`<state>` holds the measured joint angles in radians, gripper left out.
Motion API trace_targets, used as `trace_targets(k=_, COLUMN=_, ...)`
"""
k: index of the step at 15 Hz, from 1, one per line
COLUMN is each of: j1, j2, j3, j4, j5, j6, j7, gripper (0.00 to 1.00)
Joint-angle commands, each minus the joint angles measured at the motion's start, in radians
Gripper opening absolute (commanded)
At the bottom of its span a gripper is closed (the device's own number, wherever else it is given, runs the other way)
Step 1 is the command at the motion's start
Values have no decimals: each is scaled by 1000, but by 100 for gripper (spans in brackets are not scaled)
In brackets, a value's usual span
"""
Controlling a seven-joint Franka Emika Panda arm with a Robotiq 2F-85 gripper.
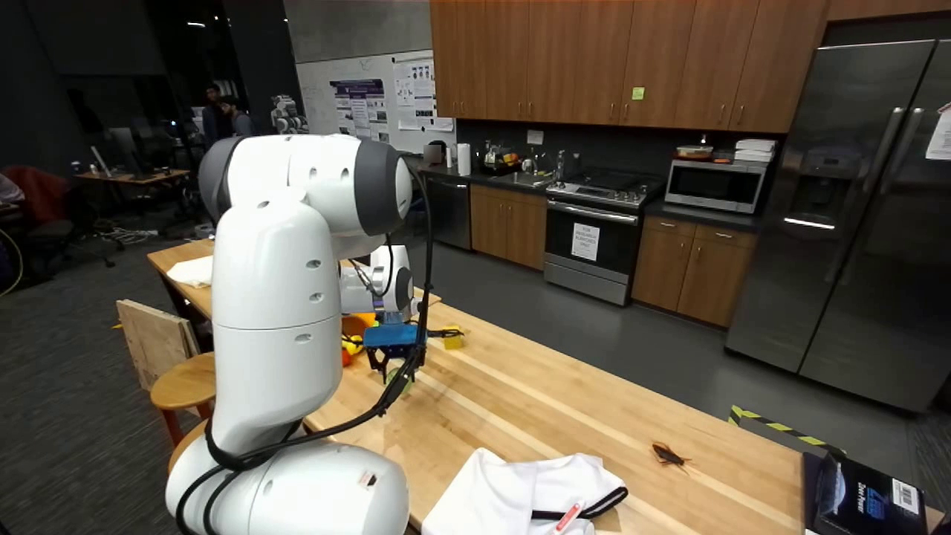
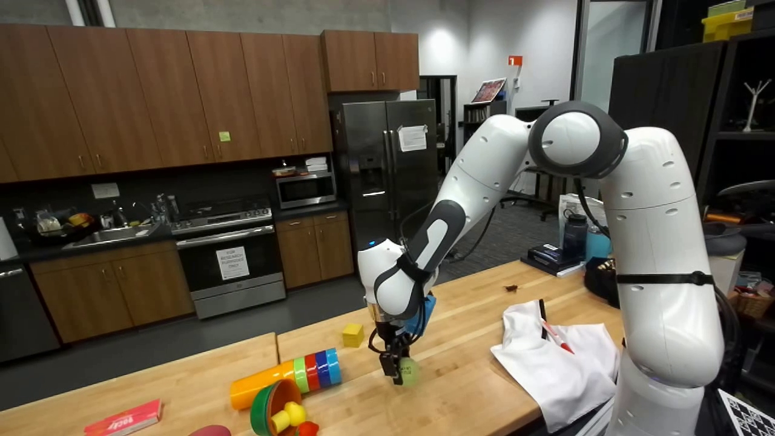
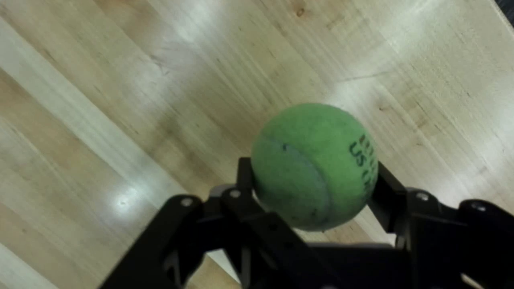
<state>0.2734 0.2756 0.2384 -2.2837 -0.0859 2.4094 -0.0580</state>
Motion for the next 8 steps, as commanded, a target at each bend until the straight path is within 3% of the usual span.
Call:
trace_targets(k=1, j1=38, j2=49, j3=-11, j4=54, j5=-100, j6=-9, j7=37, gripper=43)
trace_targets(k=5, j1=27, j2=68, j3=2, j4=58, j5=-99, j6=22, j7=2, gripper=43)
trace_targets(k=8, j1=39, j2=53, j3=-21, j4=10, j5=-117, j6=175, j7=86, gripper=43)
